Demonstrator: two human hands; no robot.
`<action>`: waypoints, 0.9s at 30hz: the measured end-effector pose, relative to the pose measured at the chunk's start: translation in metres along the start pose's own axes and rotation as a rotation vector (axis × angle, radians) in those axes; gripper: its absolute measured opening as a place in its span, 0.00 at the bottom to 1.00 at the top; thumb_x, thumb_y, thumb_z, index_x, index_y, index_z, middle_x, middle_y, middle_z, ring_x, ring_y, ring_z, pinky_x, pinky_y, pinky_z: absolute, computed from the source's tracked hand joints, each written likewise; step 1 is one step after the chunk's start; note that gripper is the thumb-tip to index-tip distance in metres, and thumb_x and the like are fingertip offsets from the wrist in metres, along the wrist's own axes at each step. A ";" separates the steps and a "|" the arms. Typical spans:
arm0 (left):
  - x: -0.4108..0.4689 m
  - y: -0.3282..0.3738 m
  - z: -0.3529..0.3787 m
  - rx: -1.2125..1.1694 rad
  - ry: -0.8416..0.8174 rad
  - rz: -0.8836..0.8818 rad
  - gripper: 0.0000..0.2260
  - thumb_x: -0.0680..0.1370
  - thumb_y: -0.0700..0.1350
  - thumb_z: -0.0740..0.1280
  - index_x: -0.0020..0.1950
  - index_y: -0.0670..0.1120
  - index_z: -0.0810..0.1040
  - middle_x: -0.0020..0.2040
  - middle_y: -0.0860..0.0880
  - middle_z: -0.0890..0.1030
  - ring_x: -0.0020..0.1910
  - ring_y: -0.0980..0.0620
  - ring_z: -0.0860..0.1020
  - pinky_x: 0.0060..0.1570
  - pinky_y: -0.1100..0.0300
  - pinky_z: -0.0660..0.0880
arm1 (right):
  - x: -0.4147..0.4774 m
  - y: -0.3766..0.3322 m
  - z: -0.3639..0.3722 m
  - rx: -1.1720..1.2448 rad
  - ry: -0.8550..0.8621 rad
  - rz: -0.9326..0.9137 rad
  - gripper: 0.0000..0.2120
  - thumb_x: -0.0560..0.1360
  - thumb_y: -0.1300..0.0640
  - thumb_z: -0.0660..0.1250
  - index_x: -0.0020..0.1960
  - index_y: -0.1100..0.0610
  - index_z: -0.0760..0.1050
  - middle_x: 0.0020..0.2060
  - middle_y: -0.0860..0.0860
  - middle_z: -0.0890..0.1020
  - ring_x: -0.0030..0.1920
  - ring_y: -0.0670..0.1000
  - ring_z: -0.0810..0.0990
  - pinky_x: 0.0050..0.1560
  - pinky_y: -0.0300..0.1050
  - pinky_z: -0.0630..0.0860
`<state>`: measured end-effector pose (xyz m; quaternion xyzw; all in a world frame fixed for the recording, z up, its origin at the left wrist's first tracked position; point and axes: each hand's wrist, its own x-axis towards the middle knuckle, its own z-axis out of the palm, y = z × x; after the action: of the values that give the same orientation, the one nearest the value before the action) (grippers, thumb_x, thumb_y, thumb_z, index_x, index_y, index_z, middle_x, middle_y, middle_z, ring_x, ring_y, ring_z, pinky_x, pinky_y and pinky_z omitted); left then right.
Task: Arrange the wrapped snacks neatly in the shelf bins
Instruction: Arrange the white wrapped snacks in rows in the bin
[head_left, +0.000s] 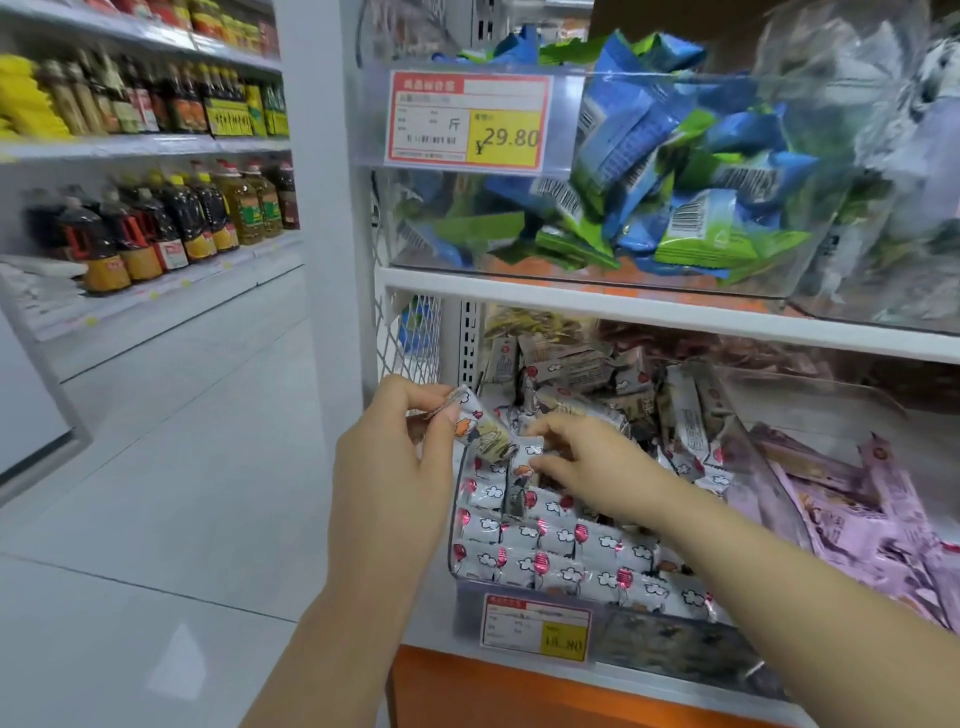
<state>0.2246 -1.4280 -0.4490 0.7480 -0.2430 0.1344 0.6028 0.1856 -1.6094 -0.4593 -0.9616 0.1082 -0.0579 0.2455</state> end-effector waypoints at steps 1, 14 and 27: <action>0.000 0.000 0.000 0.003 -0.005 0.001 0.08 0.77 0.45 0.65 0.41 0.57 0.71 0.45 0.66 0.78 0.46 0.70 0.76 0.41 0.79 0.69 | 0.001 0.001 0.000 0.000 -0.011 0.008 0.14 0.78 0.55 0.63 0.63 0.54 0.72 0.48 0.51 0.78 0.36 0.43 0.73 0.31 0.28 0.66; -0.002 0.000 0.002 0.046 -0.055 0.012 0.09 0.77 0.46 0.65 0.40 0.57 0.71 0.45 0.67 0.77 0.46 0.69 0.77 0.41 0.79 0.69 | -0.027 0.009 -0.028 0.054 -0.191 0.143 0.25 0.80 0.44 0.54 0.60 0.66 0.71 0.61 0.65 0.74 0.56 0.60 0.78 0.59 0.51 0.73; -0.008 0.005 0.017 0.053 -0.111 0.050 0.08 0.77 0.45 0.66 0.42 0.57 0.72 0.48 0.65 0.79 0.47 0.66 0.77 0.46 0.69 0.72 | -0.032 -0.001 -0.016 0.185 -0.281 0.264 0.20 0.82 0.52 0.53 0.38 0.63 0.70 0.29 0.51 0.67 0.25 0.46 0.65 0.25 0.37 0.62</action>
<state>0.2138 -1.4435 -0.4526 0.7636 -0.2909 0.1140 0.5650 0.1520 -1.6085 -0.4470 -0.9110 0.1924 0.0997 0.3508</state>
